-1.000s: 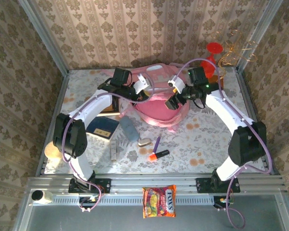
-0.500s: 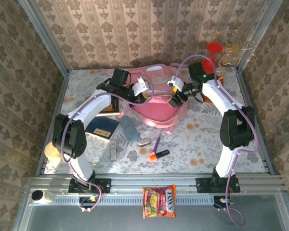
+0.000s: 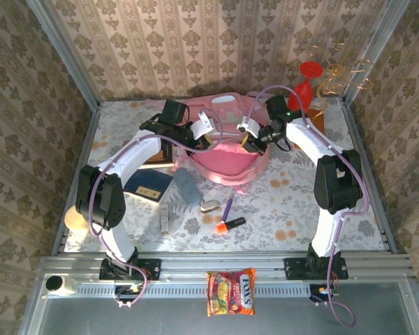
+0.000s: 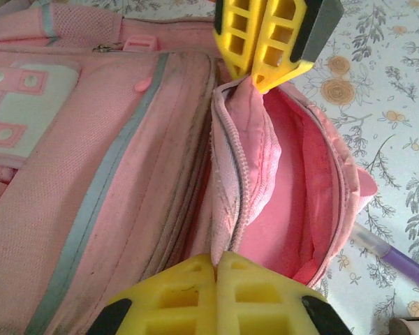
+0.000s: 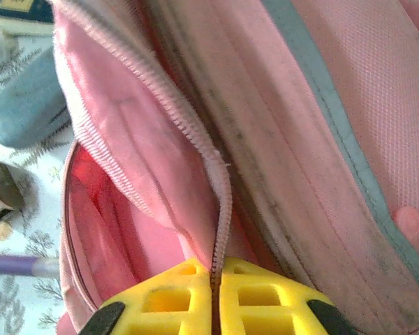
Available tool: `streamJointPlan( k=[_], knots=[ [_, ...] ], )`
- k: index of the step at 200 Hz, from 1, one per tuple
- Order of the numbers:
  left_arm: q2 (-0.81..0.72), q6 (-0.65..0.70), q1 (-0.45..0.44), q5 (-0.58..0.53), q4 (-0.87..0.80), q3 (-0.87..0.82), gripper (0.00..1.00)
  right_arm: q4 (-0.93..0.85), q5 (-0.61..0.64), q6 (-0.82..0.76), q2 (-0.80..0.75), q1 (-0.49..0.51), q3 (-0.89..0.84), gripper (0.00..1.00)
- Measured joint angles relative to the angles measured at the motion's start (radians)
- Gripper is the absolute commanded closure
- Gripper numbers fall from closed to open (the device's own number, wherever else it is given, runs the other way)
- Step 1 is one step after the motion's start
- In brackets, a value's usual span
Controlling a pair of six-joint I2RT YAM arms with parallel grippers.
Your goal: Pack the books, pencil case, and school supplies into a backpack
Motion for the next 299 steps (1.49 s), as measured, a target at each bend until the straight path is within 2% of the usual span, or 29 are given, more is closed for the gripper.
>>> streamJointPlan(
  k=[24,46,89,100,130,160,176,194,238,249,271,288,299],
  knots=[
    [0.0,-0.008,0.0,-0.003,0.015,-0.013,0.97,0.103,0.065,0.005,-0.086,0.013,-0.084,0.98],
    [-0.008,-0.017,0.0,-0.006,0.041,-0.037,0.89,0.233,0.123,0.018,-0.184,0.029,-0.19,0.98],
    [-0.03,-0.066,0.003,0.01,0.083,-0.079,0.44,0.482,0.248,0.03,-0.312,0.098,-0.372,0.98],
    [-0.039,-0.093,0.006,0.034,0.098,-0.087,0.36,0.532,0.269,0.032,-0.32,0.114,-0.404,0.98],
    [-0.054,-0.121,0.004,0.101,0.132,-0.072,0.29,0.626,0.301,0.048,-0.326,0.142,-0.461,0.98],
    [0.006,-0.113,-0.017,0.147,0.076,0.042,0.26,0.692,0.315,0.068,-0.327,0.15,-0.486,0.98],
    [0.056,-0.104,-0.031,0.171,0.043,0.101,0.28,0.716,0.315,0.082,-0.327,0.15,-0.492,0.98],
    [0.103,-0.092,-0.042,0.192,0.004,0.137,0.35,0.744,0.315,0.094,-0.327,0.15,-0.499,0.97],
    [0.179,-0.059,-0.046,0.216,-0.076,0.198,0.65,0.777,0.314,0.139,-0.334,0.151,-0.528,0.92],
    [0.188,-0.044,-0.046,0.215,-0.09,0.214,0.71,0.776,0.312,0.15,-0.334,0.149,-0.532,0.83],
    [0.189,-0.032,-0.047,0.182,-0.095,0.225,0.85,0.761,0.277,0.195,-0.342,0.131,-0.532,0.5],
    [0.189,0.01,-0.054,0.143,-0.094,0.226,0.9,0.718,0.208,0.235,-0.36,0.082,-0.52,0.34],
    [0.187,0.039,-0.056,0.117,-0.093,0.225,0.93,0.682,0.168,0.27,-0.367,0.039,-0.499,0.28]
  ],
)
